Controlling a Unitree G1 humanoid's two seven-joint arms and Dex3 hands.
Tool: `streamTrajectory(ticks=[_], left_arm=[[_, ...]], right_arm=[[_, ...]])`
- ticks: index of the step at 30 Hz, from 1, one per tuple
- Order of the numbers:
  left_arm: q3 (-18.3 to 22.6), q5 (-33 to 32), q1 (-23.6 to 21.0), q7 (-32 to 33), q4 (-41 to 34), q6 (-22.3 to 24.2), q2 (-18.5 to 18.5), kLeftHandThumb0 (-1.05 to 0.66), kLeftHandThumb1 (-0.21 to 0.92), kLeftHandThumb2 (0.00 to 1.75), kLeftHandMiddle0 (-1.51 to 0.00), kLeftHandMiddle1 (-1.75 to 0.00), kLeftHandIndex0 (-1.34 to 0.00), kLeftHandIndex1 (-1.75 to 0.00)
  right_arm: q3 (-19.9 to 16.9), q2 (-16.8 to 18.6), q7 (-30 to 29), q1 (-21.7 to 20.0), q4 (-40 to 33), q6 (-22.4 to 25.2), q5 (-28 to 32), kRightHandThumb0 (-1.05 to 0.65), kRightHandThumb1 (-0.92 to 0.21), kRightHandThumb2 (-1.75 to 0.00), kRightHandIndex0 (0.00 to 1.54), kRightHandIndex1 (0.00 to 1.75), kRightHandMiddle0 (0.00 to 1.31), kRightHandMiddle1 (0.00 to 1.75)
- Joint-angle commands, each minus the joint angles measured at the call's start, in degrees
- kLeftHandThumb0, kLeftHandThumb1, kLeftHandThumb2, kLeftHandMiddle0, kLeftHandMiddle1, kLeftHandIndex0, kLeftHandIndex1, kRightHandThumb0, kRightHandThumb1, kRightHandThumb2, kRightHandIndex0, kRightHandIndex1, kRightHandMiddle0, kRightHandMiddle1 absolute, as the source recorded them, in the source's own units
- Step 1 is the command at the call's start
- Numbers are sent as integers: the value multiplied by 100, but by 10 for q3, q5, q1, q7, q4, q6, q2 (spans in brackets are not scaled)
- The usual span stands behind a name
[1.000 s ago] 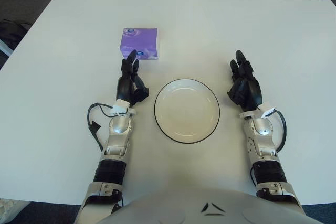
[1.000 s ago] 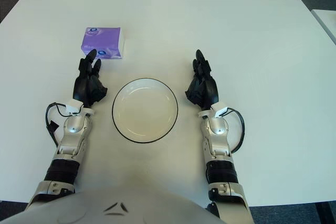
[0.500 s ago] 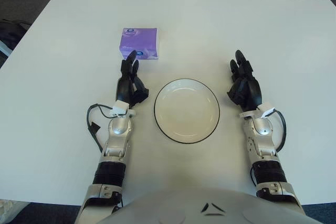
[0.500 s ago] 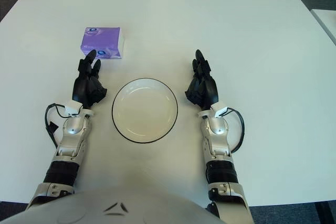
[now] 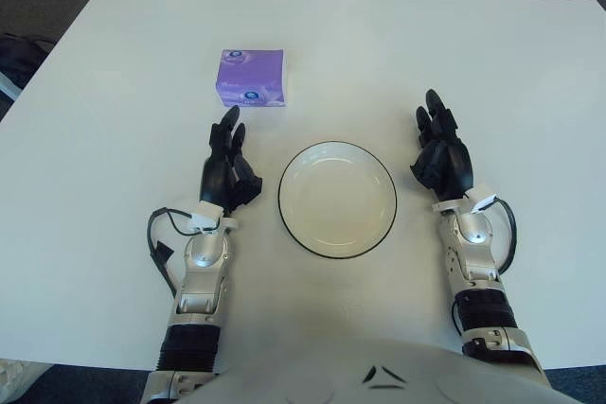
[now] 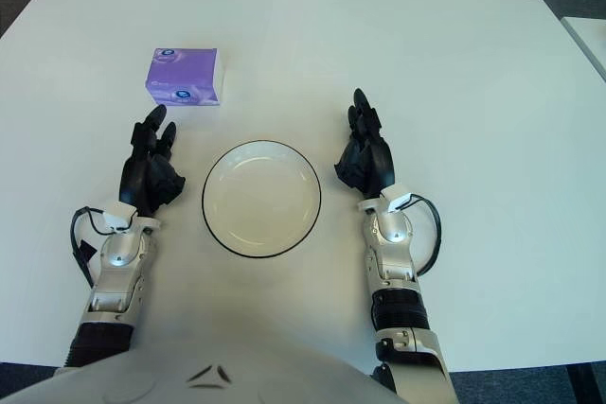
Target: Put the tissue paper into the plate.
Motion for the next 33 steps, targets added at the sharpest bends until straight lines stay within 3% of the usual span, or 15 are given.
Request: streamTrajectory(ticks=[1, 9, 13, 17, 33], left_arm=[[24, 21, 10, 20, -33, -22, 13, -85, 92, 113, -30, 0, 0, -55], [44, 86, 0, 68, -35, -108, 17, -90, 92, 113, -23, 0, 0, -45], [106, 179, -57, 170, 10, -156, 51, -95, 92, 104, -13, 0, 0, -31], [160, 184, -97, 212, 51, -175, 96, -98, 92, 96, -8, 0, 0, -24], [161, 190, -112, 243, 94, -203, 118, -98, 92, 92, -6, 0, 0, -22]], right_arm=[[2, 4, 0, 37, 49, 28, -2, -85, -92, -106, 0, 0, 0, 5], [2, 6, -3, 35, 52, 30, -4, -85, -92, -105, 0, 0, 0, 5], [1, 7, -6, 31, 58, 31, -6, -85, -92, -105, 0, 0, 0, 6], [1, 8, -7, 26, 68, 26, -8, -85, -92, -105, 0, 0, 0, 7], [2, 10, -9, 17, 86, 19, -9, -84, -92, -105, 0, 0, 0, 8]])
